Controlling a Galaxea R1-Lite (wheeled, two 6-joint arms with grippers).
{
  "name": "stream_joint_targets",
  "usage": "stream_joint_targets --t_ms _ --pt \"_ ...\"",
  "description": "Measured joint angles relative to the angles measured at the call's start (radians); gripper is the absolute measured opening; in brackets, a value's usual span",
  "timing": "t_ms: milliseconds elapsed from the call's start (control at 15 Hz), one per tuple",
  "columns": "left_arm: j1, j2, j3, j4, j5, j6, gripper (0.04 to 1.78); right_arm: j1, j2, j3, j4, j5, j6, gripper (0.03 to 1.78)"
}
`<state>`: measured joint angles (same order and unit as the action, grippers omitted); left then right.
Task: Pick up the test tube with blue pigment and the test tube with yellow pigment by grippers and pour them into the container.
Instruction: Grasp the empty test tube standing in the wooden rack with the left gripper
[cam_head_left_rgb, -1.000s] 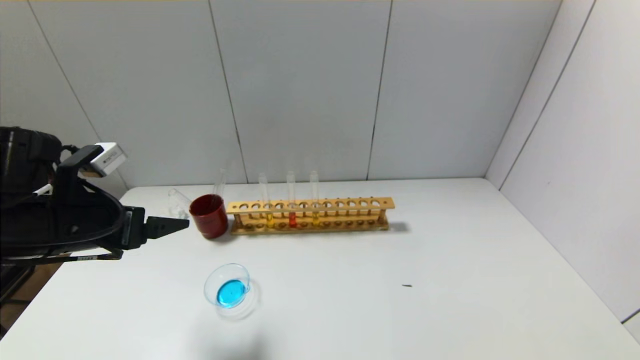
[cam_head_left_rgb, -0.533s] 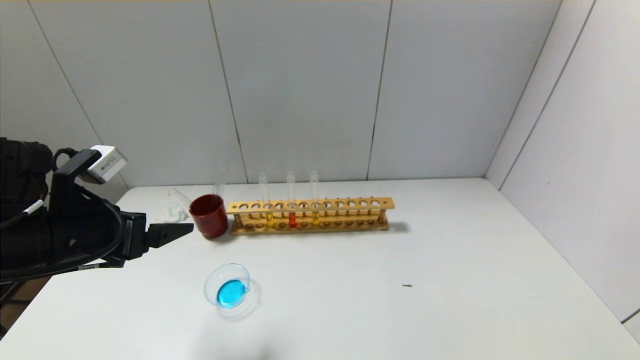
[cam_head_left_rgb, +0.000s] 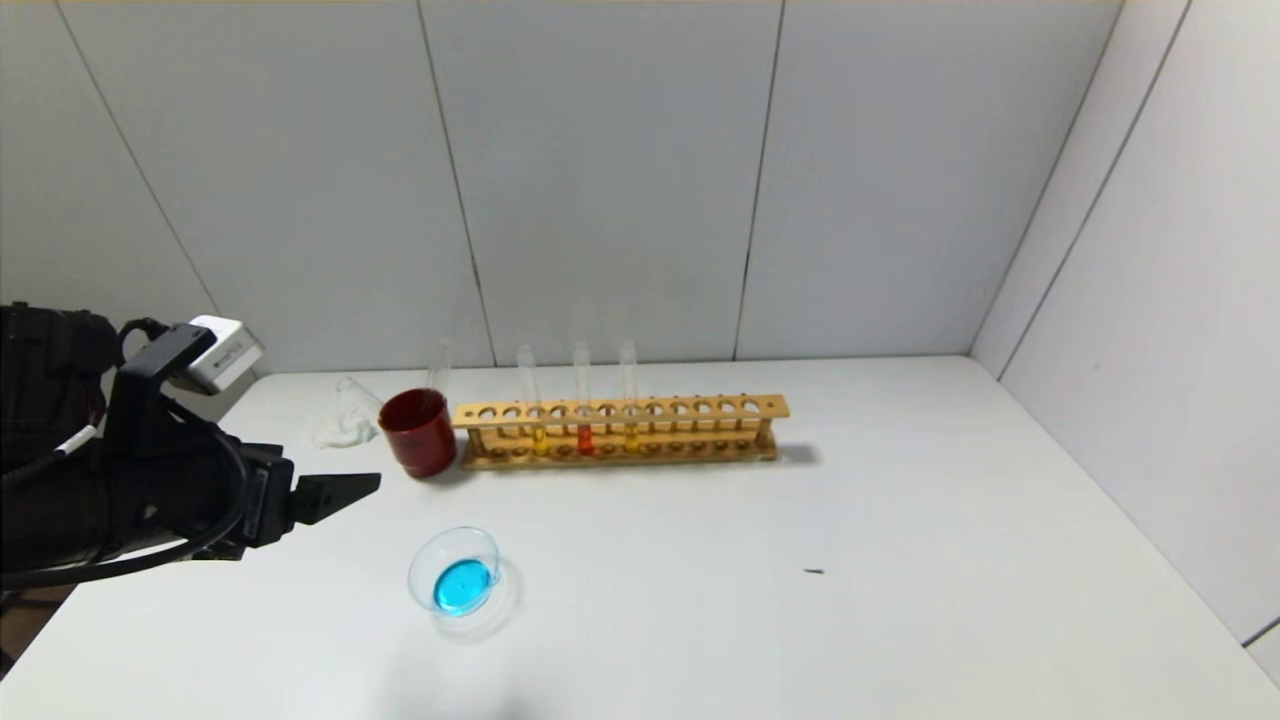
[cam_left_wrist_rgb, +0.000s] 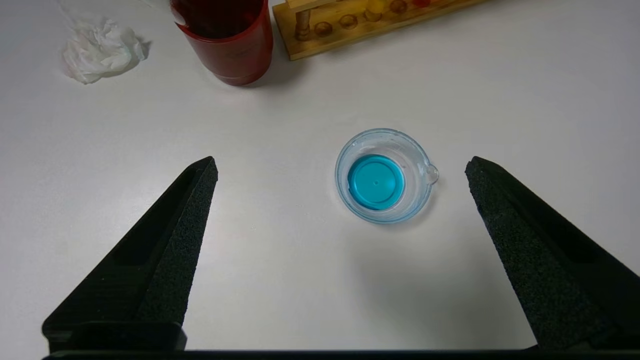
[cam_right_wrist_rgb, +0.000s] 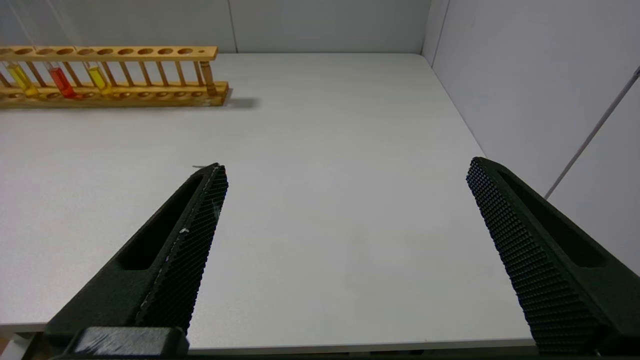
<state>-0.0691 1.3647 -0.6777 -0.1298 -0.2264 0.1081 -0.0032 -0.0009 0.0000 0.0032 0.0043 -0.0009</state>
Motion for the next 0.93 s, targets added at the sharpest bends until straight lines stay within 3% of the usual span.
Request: stream_joint_targets --t_ms 467,933 --pt "-0.019 0.011 0.0 -0.03 -0.006 -0.017 1.75 0.0 0.0 0.0 0.0 0.0 0.0 1.75" --pt "-0.002 0.053 0.016 -0.138 -0.067 -0.009 1.75 0.0 0.0 0.0 0.0 0.0 0.0 1.75"
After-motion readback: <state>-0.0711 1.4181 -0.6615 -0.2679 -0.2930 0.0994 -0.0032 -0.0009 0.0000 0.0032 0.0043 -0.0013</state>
